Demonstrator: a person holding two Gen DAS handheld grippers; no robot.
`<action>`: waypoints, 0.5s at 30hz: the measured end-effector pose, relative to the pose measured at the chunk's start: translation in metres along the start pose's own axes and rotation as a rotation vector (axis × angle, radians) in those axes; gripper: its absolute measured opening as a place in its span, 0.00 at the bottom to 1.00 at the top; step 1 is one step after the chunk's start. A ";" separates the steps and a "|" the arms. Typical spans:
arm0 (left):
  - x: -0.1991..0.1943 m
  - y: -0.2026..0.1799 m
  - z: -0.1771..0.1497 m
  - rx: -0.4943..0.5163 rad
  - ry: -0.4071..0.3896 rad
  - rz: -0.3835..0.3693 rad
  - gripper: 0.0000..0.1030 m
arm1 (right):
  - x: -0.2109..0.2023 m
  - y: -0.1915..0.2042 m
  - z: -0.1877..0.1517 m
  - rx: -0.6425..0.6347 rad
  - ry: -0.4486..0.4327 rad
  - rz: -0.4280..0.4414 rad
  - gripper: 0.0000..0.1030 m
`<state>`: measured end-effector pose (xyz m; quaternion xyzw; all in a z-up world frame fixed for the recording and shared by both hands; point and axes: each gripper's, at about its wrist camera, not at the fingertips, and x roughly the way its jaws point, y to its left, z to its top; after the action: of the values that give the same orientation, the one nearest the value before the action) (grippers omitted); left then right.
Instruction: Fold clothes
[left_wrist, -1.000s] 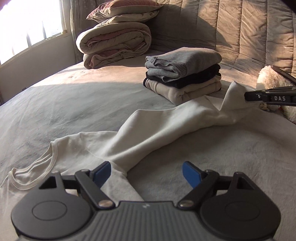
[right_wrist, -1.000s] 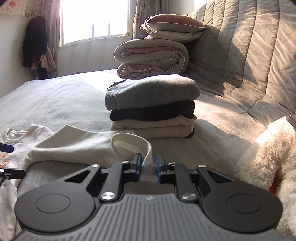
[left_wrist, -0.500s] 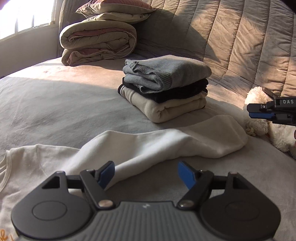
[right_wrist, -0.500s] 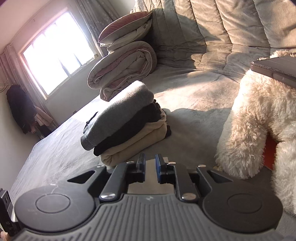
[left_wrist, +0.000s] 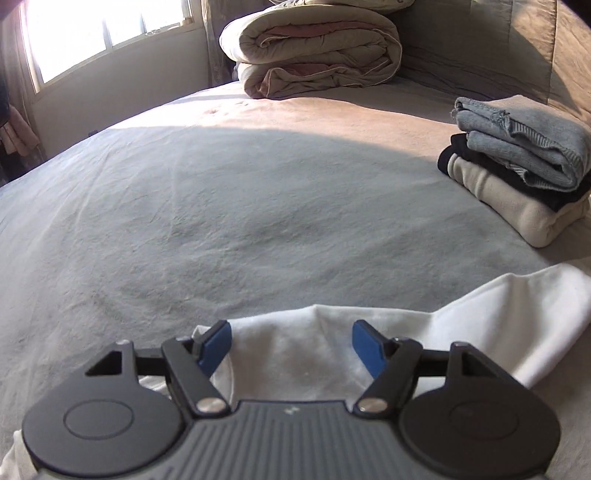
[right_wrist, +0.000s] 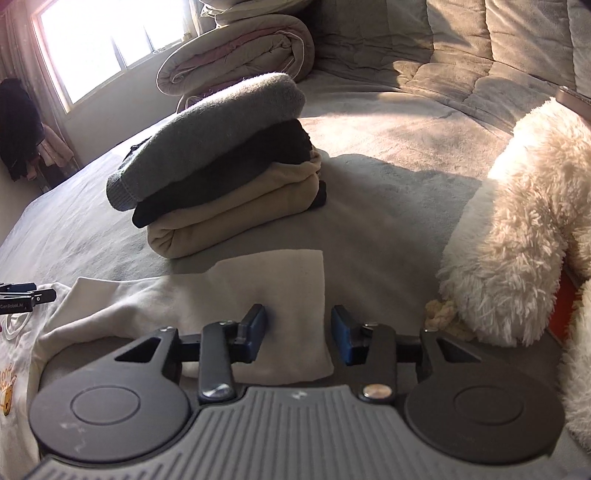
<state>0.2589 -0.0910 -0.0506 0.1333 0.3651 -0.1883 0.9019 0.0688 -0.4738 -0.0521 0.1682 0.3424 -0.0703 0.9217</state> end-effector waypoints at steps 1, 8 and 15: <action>0.003 0.002 -0.001 -0.001 0.000 -0.011 0.70 | 0.002 0.002 0.000 -0.010 0.001 -0.011 0.32; 0.010 -0.005 -0.002 -0.001 -0.028 -0.071 0.10 | 0.000 0.016 0.000 -0.080 -0.051 -0.040 0.08; -0.005 0.001 -0.002 -0.082 -0.137 -0.048 0.03 | -0.043 0.012 0.017 -0.044 -0.206 -0.046 0.07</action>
<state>0.2550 -0.0883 -0.0483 0.0744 0.3131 -0.2033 0.9247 0.0497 -0.4679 -0.0084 0.1318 0.2512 -0.1008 0.9536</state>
